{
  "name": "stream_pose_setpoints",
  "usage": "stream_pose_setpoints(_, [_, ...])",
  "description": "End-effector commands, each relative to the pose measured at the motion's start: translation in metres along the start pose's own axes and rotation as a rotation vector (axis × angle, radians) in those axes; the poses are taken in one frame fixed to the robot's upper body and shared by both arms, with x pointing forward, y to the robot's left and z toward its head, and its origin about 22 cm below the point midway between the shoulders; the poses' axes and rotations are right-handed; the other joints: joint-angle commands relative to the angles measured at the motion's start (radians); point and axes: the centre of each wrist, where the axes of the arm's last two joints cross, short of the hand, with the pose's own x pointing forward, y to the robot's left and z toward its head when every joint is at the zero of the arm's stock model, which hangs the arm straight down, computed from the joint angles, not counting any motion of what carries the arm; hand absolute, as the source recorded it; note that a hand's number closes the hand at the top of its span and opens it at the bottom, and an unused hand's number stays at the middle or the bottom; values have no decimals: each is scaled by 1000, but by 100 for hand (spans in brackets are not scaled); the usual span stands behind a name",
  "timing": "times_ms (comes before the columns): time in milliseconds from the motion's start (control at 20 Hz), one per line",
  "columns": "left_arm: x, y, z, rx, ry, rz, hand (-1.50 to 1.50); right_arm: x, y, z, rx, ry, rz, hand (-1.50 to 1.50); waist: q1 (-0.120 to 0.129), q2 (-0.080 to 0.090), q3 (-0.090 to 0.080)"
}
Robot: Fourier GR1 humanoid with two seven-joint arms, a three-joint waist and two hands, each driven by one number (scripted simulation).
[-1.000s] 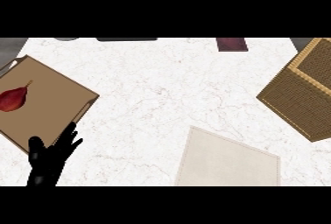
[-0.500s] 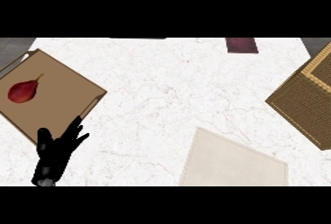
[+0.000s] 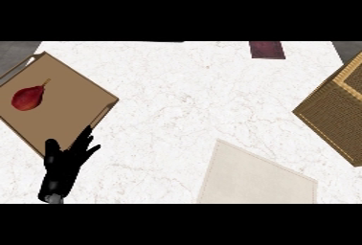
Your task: Pick the cupcake from the placemat and place it in the basket
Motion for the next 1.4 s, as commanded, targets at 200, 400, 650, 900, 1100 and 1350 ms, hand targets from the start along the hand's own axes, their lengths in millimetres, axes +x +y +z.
stream_pose_setpoints(200, [-26, -8, 1, -13, 93, 6, 0, -47, 11, -29, 36, 13, -41, 150, -15, 5, -7])
stream_pose_setpoints(400, [-12, -2, -3, -10, 81, 9, 0, -61, -5, -14, -129, 108, 196, 150, -3, 14, -5])
stream_pose_setpoints(650, [-13, -5, 0, 15, 91, 9, 0, -59, -10, -28, -37, 35, 303, -150, -5, 9, -5])
stream_pose_setpoints(900, [-13, -11, 4, -15, 100, 22, 0, -72, -25, -22, -93, -1, 246, -150, -5, 9, -5])
stream_pose_setpoints(1100, [-13, 4, 2, -6, 105, -12, 0, -55, -47, -26, -131, -14, 177, -150, -9, 8, -6])
stream_pose_setpoints(1350, [-24, -9, 8, -12, 79, -4, 0, -60, -61, -12, -232, 42, 65, -150, 3, 13, -5])
